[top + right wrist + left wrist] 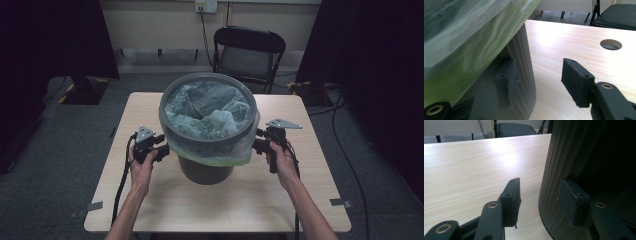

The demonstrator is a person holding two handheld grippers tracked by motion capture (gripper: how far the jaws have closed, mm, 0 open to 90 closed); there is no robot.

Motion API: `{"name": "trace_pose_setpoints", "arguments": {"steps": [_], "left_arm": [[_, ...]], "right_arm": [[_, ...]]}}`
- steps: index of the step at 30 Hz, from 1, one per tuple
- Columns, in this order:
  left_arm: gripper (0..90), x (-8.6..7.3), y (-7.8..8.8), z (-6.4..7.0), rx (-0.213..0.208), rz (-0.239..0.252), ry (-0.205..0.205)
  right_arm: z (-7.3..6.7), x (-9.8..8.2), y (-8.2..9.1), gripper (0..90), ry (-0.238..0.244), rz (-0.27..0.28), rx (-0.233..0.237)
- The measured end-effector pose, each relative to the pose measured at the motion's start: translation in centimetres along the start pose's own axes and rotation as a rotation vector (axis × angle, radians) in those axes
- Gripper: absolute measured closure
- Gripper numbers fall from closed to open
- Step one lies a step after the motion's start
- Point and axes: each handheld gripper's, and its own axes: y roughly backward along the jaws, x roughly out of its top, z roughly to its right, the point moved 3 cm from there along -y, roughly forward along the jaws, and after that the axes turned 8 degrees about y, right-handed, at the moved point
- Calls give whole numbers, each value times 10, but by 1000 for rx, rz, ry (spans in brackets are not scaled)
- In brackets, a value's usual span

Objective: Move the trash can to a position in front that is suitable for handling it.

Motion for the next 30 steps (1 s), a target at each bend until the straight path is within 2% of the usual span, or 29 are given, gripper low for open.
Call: {"name": "trace_pose_setpoints", "arguments": {"steps": [2, 9, 10, 16, 21, 25, 30], "left_arm": [[520, -1, 2, 4, 1, -7, -20], [517, -6, 9, 17, -28, -24, -38], [518, -7, 10, 18, -23, -24, -52], [522, -14, 18, 27, -36, -13, -49], [521, -18, 24, 34, -42, -22, -70], [516, -22, 27, 36, -77, -22, -51], [510, -26, 34, 40, -80, -23, -67]], "right_arm": [[0, -2, 4, 444, 0, 3, 2], [0, -9, 18, 448, 3, 8, -4], [0, -10, 20, 452, 5, 10, -3], [-3, -16, 31, 456, 8, 20, 4], [-6, -21, 40, 460, 13, 24, 4], [-8, -25, 48, 471, 17, 24, 14], [-12, -32, 55, 466, 14, 32, 22]]}}
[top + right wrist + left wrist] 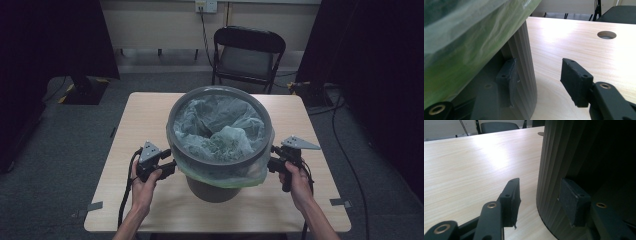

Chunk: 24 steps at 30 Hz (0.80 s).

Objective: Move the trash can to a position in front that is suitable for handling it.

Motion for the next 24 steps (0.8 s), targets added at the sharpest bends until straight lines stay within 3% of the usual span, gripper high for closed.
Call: {"name": "trace_pose_setpoints", "arguments": {"steps": [10, 21, 24], "left_arm": [[511, -6, 8, 4, -37, -2, -13], [508, -10, 17, 11, -68, -26, -37], [472, -12, 19, 10, -72, -25, -15]], "right_arm": [[-8, -5, 9, 485, 10, 0, -6], [-13, -10, 23, 485, 17, -10, 19], [-14, -10, 25, 483, 29, -17, 31]]}}
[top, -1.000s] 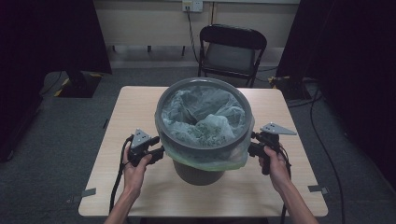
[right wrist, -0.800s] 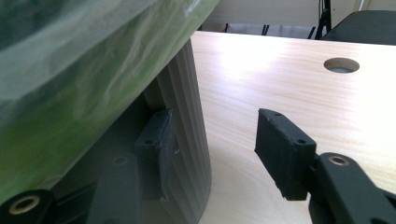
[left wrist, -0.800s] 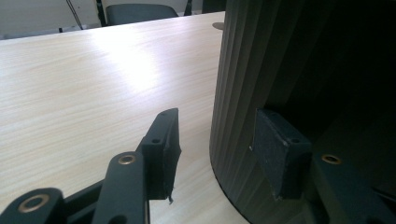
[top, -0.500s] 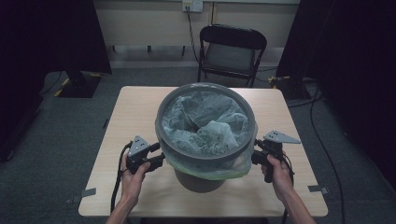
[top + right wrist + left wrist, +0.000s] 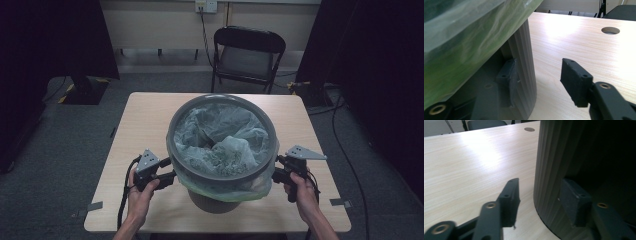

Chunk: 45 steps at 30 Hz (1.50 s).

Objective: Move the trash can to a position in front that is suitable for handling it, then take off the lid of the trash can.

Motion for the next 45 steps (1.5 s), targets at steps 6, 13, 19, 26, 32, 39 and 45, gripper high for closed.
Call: {"name": "trace_pose_setpoints", "arguments": {"steps": [6, 13, 19, 26, 32, 39, 45], "left_arm": [[360, -1, -1, -4, 14, -3, 19], [237, -17, -12, -14, 55, -114, 40], [198, -31, -12, -23, 122, -190, -9], [181, -48, -17, -31, 111, -241, 13], [184, -61, -21, -34, 139, -291, -6], [174, -64, -25, -35, 148, -283, -49], [152, -66, -26, -34, 150, -265, -57]], "right_arm": [[5, 0, -1, 339, 12, -12, 4], [12, -4, -4, 195, 23, -27, 5], [19, -4, -2, 174, -17, -16, 26], [23, -1, -3, 290, -27, -67, 18], [27, 1, -8, 323, -20, -116, 17], [32, 15, -3, 402, -25, -151, 0], [39, 33, 0, 439, 5, -178, 13]]}}
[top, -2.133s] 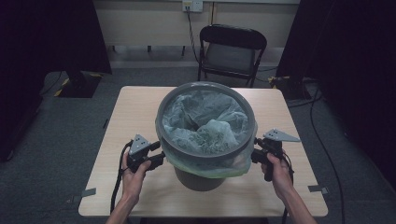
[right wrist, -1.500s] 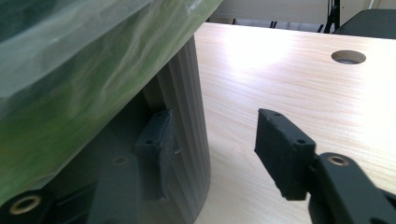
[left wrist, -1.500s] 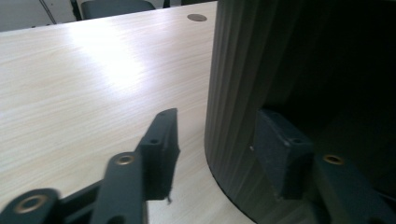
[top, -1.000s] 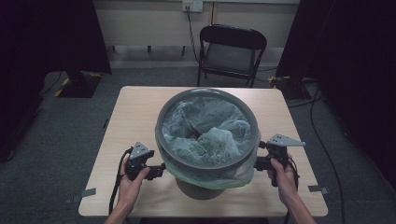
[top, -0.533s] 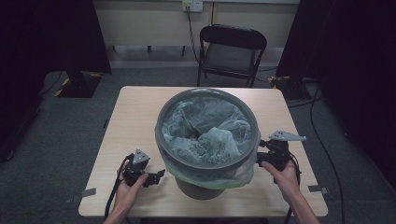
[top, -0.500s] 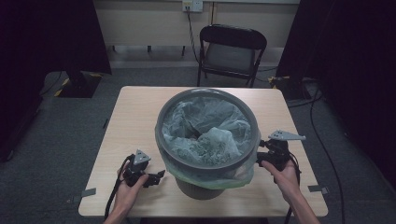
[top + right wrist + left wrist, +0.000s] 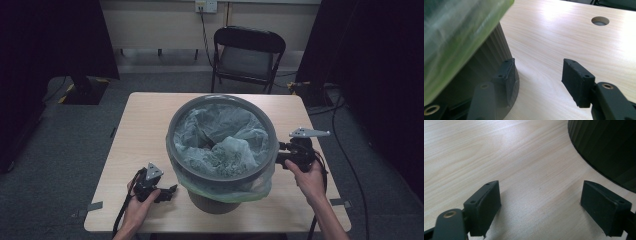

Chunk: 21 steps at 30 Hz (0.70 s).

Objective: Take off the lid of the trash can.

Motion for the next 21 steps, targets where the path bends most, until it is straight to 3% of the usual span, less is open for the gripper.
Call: {"name": "trace_pose_setpoints", "arguments": {"steps": [6, 8, 16, 17, 21], "left_arm": [[146, 0, 0, 1, 5, -1, 2], [145, 0, -1, 1, 5, 1, 1], [143, 0, -1, 1, 8, 1, -1], [143, 0, -1, 1, 8, 1, -1], [142, 0, -1, 1, 8, 2, -1]], "right_arm": [[8, 21, 7, 425, -20, -5, 39], [10, 26, 8, 420, -21, 4, 72], [16, 41, 13, 343, -32, 29, 68], [21, 48, 17, 307, -49, 46, 47], [25, 60, 22, 349, -49, 78, 66]]}}
